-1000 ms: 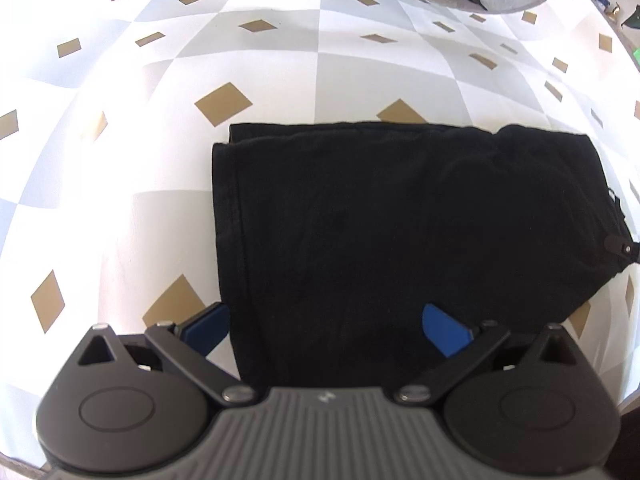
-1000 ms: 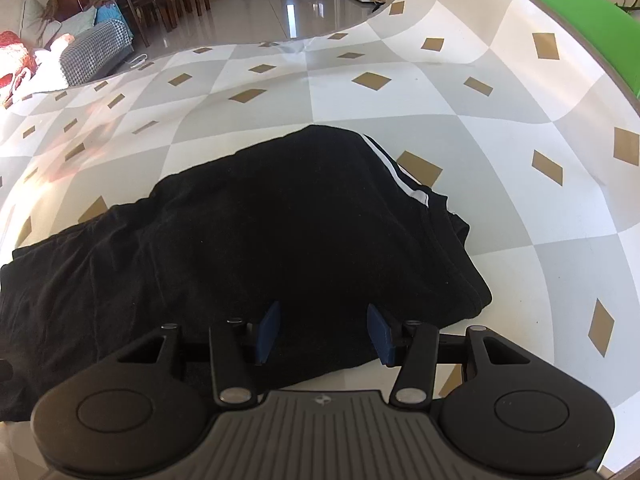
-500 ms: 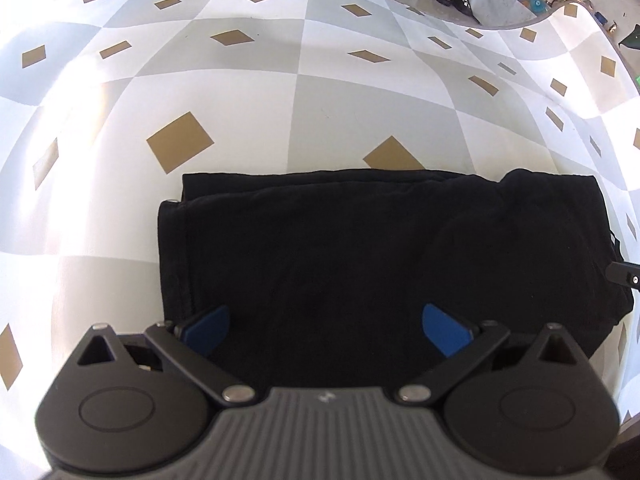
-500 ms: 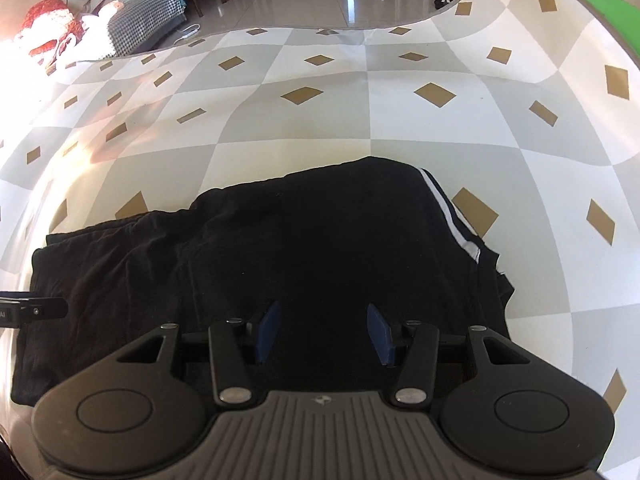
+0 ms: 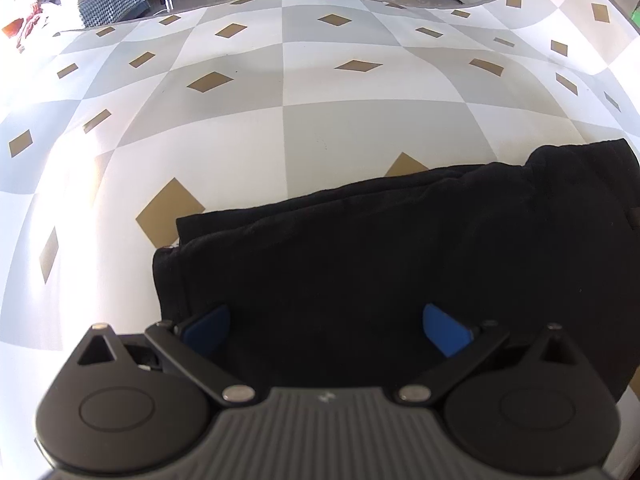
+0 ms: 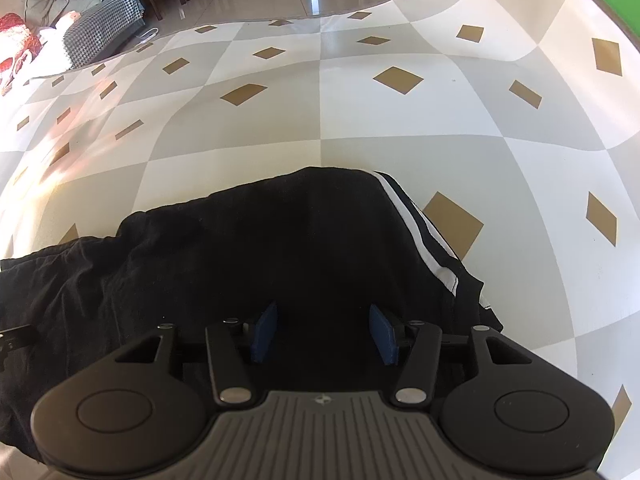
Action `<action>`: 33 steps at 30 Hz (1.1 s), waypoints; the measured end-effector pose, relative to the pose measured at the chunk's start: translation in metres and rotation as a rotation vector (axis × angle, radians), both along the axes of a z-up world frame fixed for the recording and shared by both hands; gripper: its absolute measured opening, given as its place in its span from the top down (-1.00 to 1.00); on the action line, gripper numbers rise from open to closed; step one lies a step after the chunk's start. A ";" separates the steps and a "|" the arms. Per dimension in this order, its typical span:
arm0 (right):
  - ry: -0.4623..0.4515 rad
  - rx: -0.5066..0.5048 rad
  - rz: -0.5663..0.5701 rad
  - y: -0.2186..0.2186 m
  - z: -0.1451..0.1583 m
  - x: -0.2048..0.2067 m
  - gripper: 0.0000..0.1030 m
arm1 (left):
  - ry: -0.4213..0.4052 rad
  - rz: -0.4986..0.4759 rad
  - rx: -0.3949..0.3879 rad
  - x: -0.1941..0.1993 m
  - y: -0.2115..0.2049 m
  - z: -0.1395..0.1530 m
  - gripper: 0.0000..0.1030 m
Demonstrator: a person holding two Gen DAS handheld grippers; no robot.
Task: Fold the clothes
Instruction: 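Lower the folded end onto the stack and open the right tool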
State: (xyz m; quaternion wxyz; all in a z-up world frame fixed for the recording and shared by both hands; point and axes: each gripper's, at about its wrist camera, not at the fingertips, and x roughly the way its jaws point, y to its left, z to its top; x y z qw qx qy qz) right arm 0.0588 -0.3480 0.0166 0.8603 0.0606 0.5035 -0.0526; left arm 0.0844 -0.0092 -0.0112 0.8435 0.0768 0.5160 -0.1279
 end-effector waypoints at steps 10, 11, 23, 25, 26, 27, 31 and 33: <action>-0.007 -0.051 0.013 0.015 -0.001 0.005 -0.21 | -0.008 0.016 0.003 0.014 0.003 0.000 -1.00; -0.007 -0.057 0.015 0.016 -0.001 0.005 -0.20 | -0.006 0.011 0.000 0.012 0.002 0.001 -1.00; -0.030 -0.138 0.183 0.052 0.010 -0.037 -0.19 | 0.040 0.056 -0.044 -0.042 0.002 0.011 -1.00; -0.025 -0.144 0.190 0.055 0.007 -0.044 -0.19 | 0.040 0.066 -0.040 -0.050 0.002 0.009 -1.00; -0.023 -0.146 0.194 0.057 0.005 -0.047 -0.19 | 0.039 0.070 -0.035 -0.055 0.002 0.008 -1.00; -0.021 -0.149 0.197 0.058 0.004 -0.051 -0.19 | 0.037 0.073 -0.030 -0.059 0.002 0.008 -1.00; -0.012 -0.159 0.211 0.064 -0.003 -0.065 -0.19 | 0.016 0.083 -0.008 -0.074 0.002 0.005 -1.00; -0.021 -0.164 0.208 0.066 -0.005 -0.069 -0.19 | 0.011 0.091 -0.009 -0.080 0.003 0.005 -1.00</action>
